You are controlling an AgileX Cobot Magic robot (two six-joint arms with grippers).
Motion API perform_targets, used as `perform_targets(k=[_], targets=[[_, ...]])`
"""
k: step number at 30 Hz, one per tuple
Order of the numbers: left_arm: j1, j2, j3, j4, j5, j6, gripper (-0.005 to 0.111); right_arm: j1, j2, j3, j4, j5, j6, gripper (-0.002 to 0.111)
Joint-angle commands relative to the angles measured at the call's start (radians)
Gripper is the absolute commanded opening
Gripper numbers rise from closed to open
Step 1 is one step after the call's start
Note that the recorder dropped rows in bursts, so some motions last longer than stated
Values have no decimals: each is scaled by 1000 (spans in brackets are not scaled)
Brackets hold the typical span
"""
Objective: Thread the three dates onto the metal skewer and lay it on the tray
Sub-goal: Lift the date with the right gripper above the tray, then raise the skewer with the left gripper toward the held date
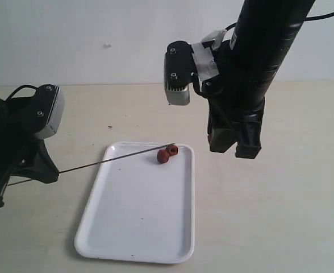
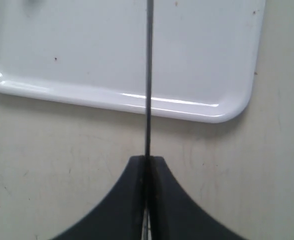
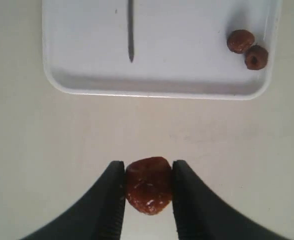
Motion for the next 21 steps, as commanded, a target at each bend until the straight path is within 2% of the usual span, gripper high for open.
perform_targets(k=[1,6,10,15,21], targets=[[-10,-8,-6,10,-23,3,0,-1,-10,-3,7,4,87,31],[-12,-8,-13,3,-34,26,0,-1,-10,-3,7,-3,83,31],[-40,-7,-37,8,-38,24,0,-1,-10,-3,0,-9,83,31],[-76,24,-81,105,-36,-40,0,-1,-10,-3,0,-5,83,31],[-109,46,-115,125,-63,-38,0,-1,-10,-3,-5,-4,83,31]])
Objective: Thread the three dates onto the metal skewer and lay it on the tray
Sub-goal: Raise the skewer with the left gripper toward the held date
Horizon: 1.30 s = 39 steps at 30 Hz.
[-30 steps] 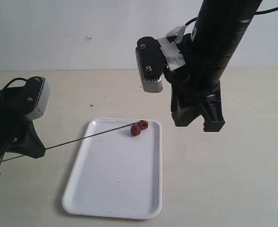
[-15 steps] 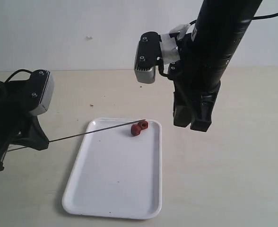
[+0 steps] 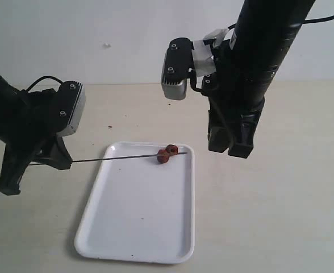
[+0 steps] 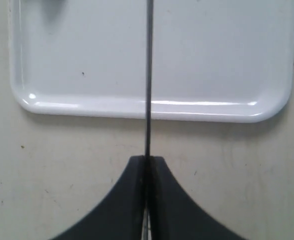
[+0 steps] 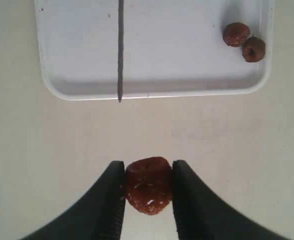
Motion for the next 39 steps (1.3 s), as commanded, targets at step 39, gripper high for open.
perform_targets(k=[39], targets=[[-56,67,-82,-80,-45,32,0,-1,-10,-3,-51,3,8,31]])
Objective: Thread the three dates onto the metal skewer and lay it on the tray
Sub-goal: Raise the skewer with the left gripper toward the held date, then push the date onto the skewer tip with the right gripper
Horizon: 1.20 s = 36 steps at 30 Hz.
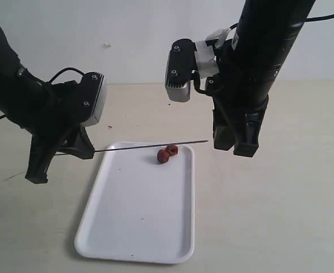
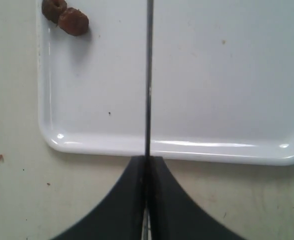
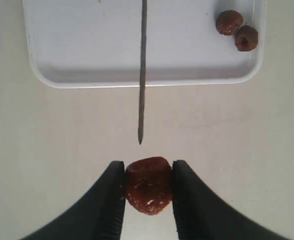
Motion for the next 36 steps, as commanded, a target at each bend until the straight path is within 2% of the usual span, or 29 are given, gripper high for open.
perform_targets(k=[1,36], targets=[[-5,-2,-7,-30,-10,22,0,-1,-10,-3,-6,1,6,31],[-5,-2,-7,-41,-12,26,0,11,-10,-3,68,-69,4,31]])
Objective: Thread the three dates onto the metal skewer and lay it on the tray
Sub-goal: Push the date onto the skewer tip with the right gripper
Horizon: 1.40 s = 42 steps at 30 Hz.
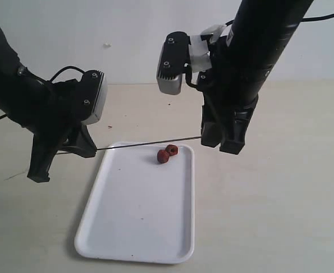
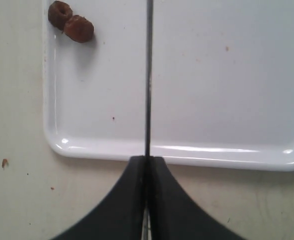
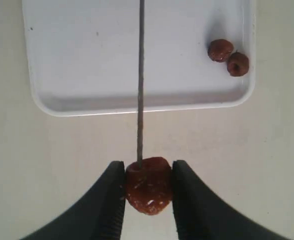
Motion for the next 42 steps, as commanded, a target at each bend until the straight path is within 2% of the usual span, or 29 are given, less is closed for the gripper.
perform_targets(k=[1,42], targets=[[-5,-2,-7,-15,-4,4,0,11,-10,-3,15,-16,4,31],[-5,15,-7,-10,-1,-24,0,22,-5,-3,-76,-40,47,31]])
